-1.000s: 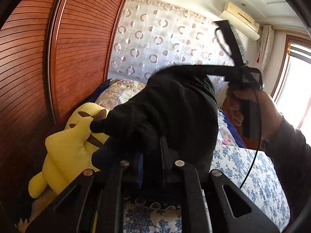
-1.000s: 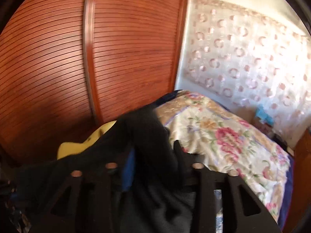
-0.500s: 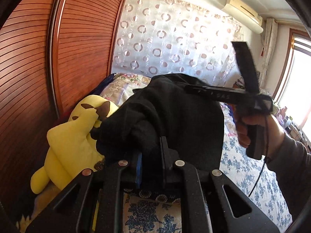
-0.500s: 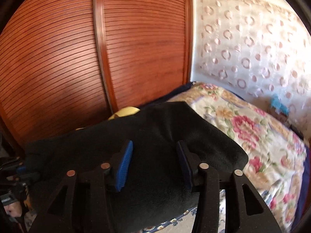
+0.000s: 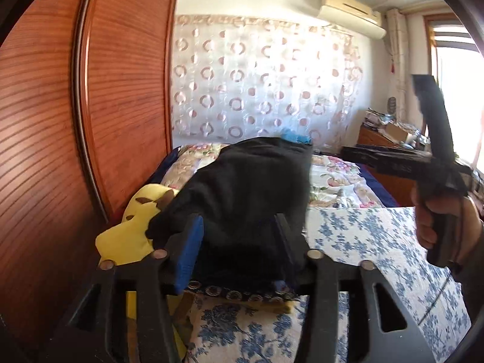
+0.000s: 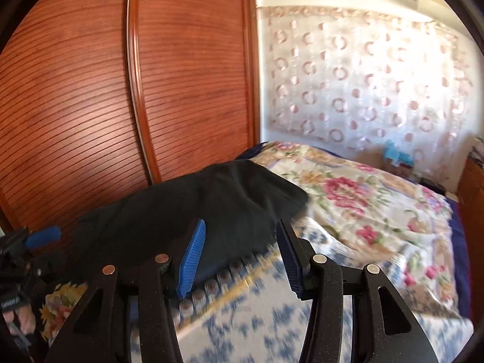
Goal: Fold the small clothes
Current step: 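Place the T-shirt bundle on the stack of folded clothes and open the left tool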
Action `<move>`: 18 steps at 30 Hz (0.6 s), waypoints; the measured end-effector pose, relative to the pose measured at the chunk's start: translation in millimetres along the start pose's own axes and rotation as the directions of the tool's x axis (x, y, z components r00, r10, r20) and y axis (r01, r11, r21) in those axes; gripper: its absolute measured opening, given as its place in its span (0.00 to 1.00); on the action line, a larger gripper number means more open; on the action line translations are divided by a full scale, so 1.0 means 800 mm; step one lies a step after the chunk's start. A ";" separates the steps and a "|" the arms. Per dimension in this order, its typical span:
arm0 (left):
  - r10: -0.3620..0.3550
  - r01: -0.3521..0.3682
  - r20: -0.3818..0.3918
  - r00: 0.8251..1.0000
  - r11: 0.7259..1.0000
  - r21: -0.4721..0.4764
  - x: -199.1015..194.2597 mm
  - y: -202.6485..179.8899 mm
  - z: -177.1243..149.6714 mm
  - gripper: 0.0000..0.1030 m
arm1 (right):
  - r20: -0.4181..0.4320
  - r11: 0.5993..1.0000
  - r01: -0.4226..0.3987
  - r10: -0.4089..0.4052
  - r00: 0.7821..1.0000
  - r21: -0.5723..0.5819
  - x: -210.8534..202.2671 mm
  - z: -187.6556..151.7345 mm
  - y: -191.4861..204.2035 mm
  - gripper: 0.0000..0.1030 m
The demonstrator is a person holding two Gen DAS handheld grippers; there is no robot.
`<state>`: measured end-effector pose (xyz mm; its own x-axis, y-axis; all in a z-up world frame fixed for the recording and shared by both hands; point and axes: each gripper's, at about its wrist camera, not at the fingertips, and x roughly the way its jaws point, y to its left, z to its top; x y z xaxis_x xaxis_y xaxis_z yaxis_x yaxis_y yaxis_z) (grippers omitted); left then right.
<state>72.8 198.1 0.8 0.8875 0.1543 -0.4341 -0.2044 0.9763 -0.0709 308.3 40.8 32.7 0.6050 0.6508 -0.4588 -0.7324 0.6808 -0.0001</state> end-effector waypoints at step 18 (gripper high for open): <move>-0.172 0.170 0.016 0.985 0.980 0.108 -0.050 -0.142 -0.005 0.83 | 0.115 0.926 0.329 -0.353 0.929 0.185 -0.297 -0.136 0.075 0.75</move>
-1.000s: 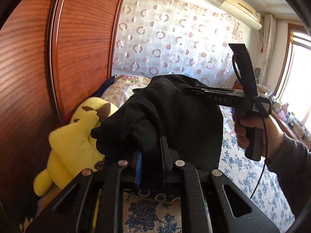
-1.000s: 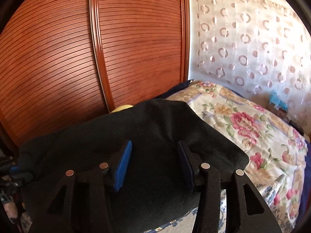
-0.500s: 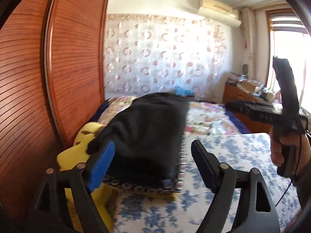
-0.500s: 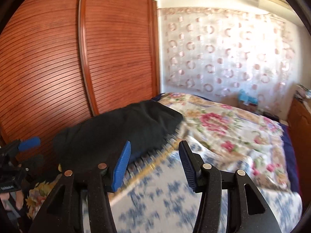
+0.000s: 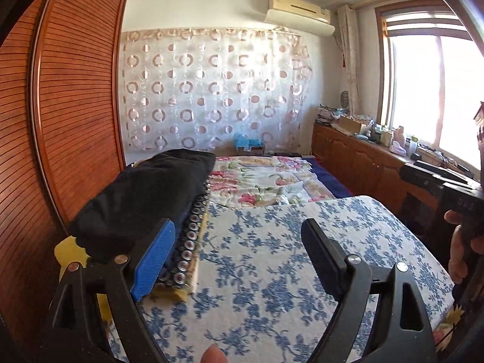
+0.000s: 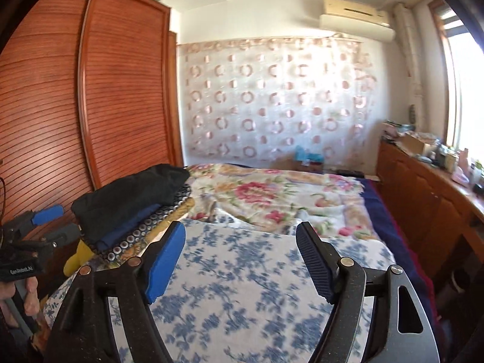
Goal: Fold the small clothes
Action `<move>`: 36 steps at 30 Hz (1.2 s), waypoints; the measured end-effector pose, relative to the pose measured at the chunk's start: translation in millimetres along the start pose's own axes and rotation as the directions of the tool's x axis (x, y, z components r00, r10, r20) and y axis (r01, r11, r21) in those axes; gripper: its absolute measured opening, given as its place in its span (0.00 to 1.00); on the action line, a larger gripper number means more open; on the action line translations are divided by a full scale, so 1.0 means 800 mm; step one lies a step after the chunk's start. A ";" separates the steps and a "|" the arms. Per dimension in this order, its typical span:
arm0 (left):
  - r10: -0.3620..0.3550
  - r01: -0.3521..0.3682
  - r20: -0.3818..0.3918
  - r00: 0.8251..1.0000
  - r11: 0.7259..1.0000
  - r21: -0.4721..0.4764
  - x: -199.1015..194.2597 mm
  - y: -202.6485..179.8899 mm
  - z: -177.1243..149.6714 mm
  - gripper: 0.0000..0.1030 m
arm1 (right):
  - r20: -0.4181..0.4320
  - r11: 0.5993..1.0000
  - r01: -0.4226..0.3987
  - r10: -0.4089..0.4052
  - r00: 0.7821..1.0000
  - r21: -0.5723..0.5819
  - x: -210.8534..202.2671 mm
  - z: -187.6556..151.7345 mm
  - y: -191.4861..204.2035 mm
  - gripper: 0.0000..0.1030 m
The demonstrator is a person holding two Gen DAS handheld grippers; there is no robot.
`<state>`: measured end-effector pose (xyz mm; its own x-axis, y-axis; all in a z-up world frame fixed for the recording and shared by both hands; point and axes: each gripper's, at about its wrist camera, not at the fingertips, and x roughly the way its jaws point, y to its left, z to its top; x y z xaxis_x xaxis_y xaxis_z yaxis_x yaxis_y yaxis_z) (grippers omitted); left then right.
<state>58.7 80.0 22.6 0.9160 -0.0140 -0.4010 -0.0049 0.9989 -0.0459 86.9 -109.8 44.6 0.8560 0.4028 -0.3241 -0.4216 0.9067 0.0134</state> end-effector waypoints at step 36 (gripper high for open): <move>-0.006 0.006 0.024 1.000 1.000 0.027 -0.002 -0.047 0.013 0.83 | 0.013 0.992 0.101 -0.102 0.995 0.076 -0.051 -0.022 0.011 0.75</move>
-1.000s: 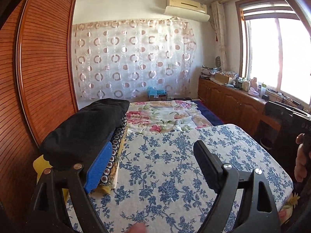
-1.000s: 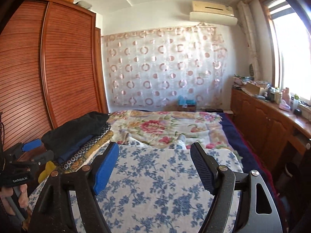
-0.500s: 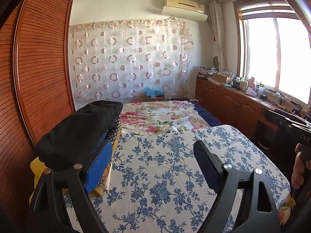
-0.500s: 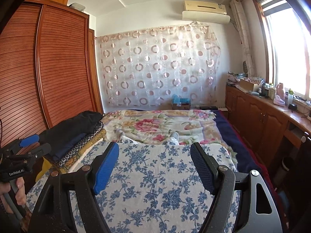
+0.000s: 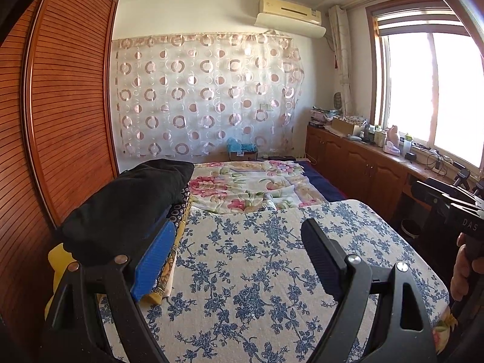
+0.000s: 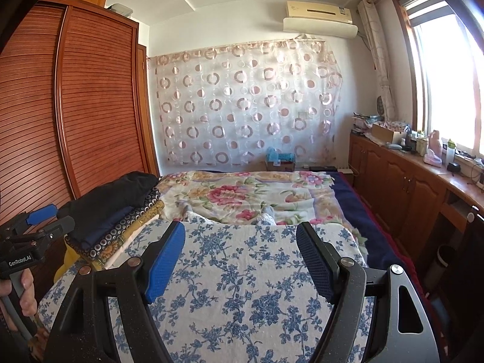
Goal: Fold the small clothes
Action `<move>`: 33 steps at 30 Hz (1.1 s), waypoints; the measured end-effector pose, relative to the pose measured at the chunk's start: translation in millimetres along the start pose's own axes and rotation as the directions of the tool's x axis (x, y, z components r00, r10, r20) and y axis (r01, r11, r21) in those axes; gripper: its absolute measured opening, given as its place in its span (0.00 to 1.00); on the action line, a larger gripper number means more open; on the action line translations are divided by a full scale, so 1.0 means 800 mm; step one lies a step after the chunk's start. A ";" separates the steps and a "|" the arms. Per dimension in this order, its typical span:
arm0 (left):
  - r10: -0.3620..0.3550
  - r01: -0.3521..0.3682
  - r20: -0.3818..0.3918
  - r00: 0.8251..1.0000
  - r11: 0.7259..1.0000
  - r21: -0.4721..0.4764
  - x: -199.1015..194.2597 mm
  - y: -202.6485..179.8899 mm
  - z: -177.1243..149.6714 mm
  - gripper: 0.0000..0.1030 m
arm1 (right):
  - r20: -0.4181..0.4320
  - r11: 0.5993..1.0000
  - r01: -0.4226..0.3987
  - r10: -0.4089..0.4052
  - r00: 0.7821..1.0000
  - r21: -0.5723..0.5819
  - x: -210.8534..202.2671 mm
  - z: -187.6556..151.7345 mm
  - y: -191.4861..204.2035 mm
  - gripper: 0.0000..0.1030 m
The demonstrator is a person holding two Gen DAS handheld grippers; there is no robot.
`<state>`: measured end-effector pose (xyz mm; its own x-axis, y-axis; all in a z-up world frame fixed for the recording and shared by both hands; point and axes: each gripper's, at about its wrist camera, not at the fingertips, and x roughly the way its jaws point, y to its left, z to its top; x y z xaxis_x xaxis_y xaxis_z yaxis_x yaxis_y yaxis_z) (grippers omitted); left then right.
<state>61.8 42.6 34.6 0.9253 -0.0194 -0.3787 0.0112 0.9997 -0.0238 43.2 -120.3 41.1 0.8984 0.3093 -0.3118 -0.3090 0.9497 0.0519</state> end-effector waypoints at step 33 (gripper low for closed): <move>0.005 -0.005 0.007 1.000 1.000 -0.003 -0.008 0.004 0.000 0.84 | 0.010 1.000 -0.016 0.016 1.000 -0.019 -0.012 0.001 -0.030 0.75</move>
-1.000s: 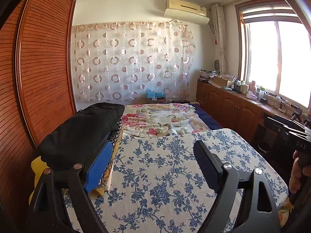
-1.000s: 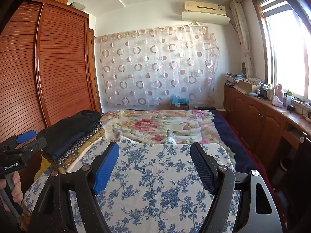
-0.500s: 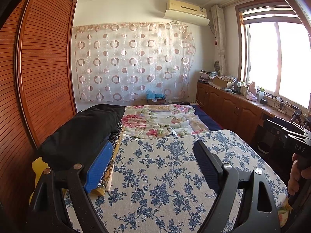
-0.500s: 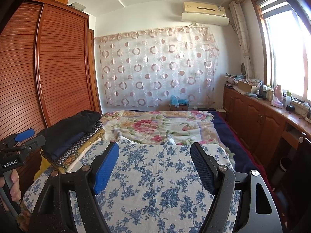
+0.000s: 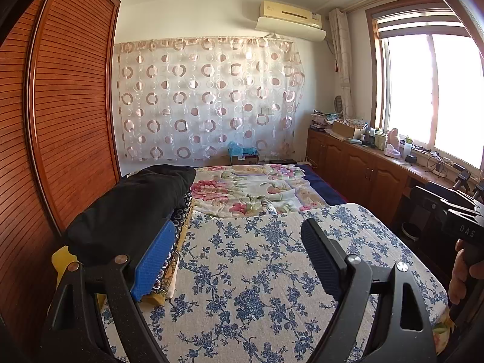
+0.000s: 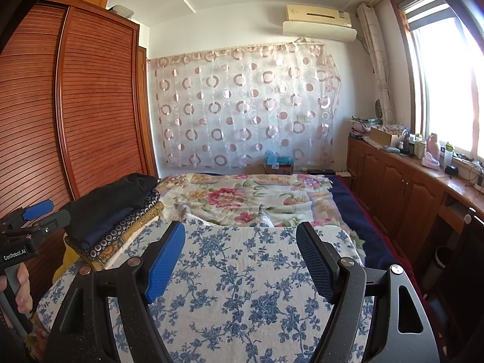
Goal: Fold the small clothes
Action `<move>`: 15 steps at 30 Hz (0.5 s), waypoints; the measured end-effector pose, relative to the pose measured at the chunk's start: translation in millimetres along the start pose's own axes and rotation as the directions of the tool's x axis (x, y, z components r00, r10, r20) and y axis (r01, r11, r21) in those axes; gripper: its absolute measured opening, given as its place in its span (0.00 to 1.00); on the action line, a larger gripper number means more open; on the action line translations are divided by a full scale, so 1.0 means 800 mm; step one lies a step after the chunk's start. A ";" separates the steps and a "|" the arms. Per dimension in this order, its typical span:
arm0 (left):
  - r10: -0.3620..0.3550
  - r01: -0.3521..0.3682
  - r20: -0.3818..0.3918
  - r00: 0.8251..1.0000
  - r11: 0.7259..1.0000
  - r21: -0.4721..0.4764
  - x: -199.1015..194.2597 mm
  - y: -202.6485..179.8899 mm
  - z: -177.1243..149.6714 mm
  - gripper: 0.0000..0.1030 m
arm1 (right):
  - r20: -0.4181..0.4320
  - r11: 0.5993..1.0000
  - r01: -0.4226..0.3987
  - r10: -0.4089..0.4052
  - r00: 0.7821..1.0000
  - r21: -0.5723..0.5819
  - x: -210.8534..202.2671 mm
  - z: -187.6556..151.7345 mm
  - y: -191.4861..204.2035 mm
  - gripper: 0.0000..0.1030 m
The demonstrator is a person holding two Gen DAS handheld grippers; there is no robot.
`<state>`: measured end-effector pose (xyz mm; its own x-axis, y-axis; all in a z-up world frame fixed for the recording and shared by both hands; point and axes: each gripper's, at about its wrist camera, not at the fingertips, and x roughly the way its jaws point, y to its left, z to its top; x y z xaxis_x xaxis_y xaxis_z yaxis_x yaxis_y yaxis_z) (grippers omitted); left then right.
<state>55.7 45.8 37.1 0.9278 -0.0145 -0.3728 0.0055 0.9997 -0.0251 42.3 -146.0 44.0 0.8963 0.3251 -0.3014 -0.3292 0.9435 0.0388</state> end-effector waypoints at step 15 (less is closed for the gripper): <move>0.002 -0.002 0.002 1.000 1.000 0.001 -0.001 0.000 0.001 0.84 | 0.004 1.000 -0.003 0.003 1.000 -0.005 0.002 0.000 -0.004 0.75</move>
<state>55.4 46.0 38.4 0.9287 -0.0129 -0.3706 0.0045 0.9997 -0.0236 45.0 -148.5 43.0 0.8964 0.3285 -0.2975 -0.3336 0.9421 0.0348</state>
